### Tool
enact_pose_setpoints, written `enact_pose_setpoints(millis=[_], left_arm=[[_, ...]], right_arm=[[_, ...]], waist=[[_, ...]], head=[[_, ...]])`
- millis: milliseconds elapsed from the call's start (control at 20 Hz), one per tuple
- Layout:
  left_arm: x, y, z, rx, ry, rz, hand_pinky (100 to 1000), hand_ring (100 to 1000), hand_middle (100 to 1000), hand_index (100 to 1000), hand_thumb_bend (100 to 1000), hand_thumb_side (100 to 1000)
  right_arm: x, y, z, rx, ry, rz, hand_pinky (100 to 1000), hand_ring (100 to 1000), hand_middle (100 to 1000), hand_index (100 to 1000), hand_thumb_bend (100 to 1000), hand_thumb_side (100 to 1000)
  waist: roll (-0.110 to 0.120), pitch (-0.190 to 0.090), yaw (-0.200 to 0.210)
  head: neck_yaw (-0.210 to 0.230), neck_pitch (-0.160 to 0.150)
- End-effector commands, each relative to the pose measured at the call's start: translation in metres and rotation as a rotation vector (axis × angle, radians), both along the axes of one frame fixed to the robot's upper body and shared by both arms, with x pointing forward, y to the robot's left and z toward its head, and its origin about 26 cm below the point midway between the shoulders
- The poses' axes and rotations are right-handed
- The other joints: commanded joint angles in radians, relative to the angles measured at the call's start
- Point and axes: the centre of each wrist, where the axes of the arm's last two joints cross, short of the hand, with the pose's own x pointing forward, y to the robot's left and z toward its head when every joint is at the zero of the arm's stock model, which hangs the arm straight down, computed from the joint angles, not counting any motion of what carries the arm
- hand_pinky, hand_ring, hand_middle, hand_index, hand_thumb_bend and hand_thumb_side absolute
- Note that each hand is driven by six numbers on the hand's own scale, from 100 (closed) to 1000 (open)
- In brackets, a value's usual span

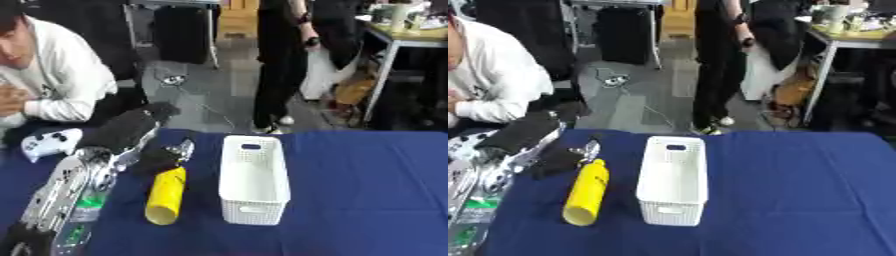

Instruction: Pick up objects on the table and place them in the box.

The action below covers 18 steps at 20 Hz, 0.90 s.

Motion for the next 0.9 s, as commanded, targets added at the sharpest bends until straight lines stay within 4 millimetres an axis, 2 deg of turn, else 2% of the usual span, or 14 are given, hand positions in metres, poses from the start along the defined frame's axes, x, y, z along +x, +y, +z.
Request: enact_pose_setpoints(millis=[50, 150, 350, 550, 900], left_arm=[[0.000, 0.005, 0.006, 0.028, -0.007, 0.012, 895, 908, 1000, 1000, 173, 1000], [0.006, 0.008, 0.006, 0.059, 0.030, 0.027, 848, 881, 989, 984, 150, 1000], [0.028, 0.024, 0.011, 0.195, 0.126, 0.060, 841, 883, 960, 945, 100, 1000], [0.053, 0.046, 0.015, 0.312, 0.199, 0.102, 840, 897, 953, 926, 100, 1000], [0.091, 0.081, 0.002, 0.478, 0.401, 0.163, 859, 912, 944, 889, 204, 1000]], right_arm=[[-0.002, -0.001, 0.009, -0.017, -0.030, 0.003, 100, 215, 214, 359, 133, 797], [-0.002, 0.000, 0.007, -0.017, -0.018, 0.002, 100, 215, 214, 359, 132, 799], [-0.003, -0.001, 0.006, -0.033, -0.001, -0.002, 100, 215, 214, 359, 135, 797], [-0.003, -0.003, 0.007, -0.043, 0.003, -0.008, 100, 215, 214, 359, 139, 793], [-0.003, -0.004, 0.007, -0.048, 0.013, -0.002, 100, 215, 214, 359, 141, 792]], waist=[[0.000, -0.011, -0.011], [0.003, -0.014, -0.018], [0.029, -0.035, -0.019], [0.054, -0.057, -0.018], [0.081, -0.085, -0.027]], head=[[0.005, -0.015], [0.001, -0.015], [0.020, 0.001], [0.023, 0.013], [0.031, 0.026]])
